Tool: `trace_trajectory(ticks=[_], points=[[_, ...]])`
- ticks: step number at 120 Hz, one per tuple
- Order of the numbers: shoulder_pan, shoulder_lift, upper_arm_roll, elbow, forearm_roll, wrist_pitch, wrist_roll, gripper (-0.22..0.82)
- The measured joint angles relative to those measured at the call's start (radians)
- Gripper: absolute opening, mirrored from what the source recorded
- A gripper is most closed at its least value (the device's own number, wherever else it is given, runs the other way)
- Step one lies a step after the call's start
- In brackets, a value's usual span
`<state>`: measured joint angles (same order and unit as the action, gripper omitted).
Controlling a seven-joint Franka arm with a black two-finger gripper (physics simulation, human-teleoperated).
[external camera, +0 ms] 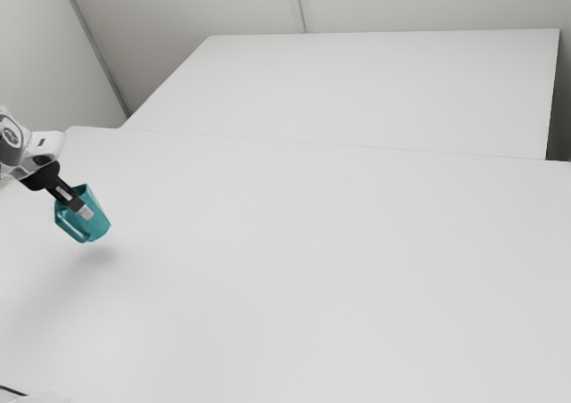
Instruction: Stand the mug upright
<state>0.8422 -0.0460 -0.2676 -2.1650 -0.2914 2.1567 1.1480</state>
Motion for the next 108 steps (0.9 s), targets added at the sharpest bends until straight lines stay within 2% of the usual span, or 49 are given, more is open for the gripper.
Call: trace_trajectory(ticks=[26,108], points=[[-0.051,0.016,-0.052,0.002,0.035,0.002,-0.102,-0.18],[-0.174,0.117,-0.063,0.086,0.048,0.007,-0.299,-0.18]])
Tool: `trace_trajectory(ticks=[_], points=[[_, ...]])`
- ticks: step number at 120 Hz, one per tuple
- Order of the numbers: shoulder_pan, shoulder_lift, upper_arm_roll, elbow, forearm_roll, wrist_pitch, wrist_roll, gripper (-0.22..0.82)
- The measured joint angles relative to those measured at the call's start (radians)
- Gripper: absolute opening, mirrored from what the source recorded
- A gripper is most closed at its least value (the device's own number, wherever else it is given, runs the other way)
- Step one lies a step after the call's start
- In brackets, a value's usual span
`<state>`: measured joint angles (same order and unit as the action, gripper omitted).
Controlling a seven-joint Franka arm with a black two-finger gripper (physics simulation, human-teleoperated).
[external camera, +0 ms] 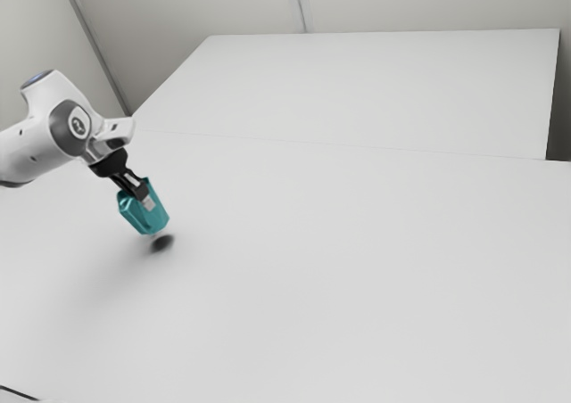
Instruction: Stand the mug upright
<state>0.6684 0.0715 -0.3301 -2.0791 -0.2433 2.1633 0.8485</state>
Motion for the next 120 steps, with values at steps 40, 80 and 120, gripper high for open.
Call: trace_trajectory(ticks=[40,80,120], points=[[-0.061,-0.025,-0.052,-0.012,0.0,-0.01,-0.096,-0.18],[-0.051,-0.004,-0.055,-0.045,0.0,-0.005,-0.174,-0.18],[-0.055,0.041,-0.055,-0.036,-0.002,-0.001,-0.221,-0.14]])
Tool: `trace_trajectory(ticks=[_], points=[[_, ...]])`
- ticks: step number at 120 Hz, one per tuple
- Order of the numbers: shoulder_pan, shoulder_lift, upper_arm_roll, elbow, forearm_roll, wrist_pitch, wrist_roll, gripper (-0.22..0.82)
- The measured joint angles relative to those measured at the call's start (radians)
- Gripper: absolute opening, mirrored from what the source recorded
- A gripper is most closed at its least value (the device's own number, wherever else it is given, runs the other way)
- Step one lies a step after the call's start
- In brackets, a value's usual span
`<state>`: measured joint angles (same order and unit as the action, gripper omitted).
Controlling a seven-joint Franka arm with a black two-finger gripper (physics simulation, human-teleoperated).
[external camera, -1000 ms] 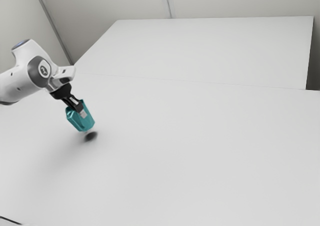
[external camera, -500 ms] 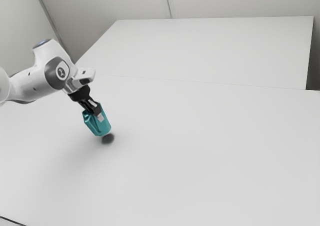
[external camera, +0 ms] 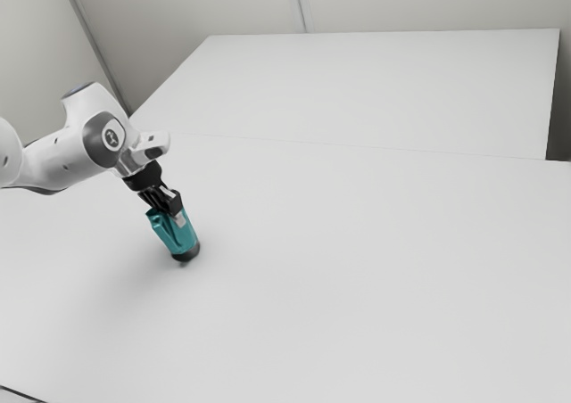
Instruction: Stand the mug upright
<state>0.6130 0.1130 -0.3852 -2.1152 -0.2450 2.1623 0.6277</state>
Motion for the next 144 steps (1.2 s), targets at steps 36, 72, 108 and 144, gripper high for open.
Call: trace_trajectory(ticks=[36,72,108,144], points=[[-0.018,-0.001,-0.001,0.011,-0.006,0.008,-0.025,0.14],[-0.044,-0.049,-0.003,0.062,-0.006,0.046,-0.046,0.39],[-0.43,-0.075,0.392,0.282,0.088,-0.142,-0.075,0.55],[-0.469,-0.069,0.412,0.537,0.189,-0.404,-0.116,0.59]])
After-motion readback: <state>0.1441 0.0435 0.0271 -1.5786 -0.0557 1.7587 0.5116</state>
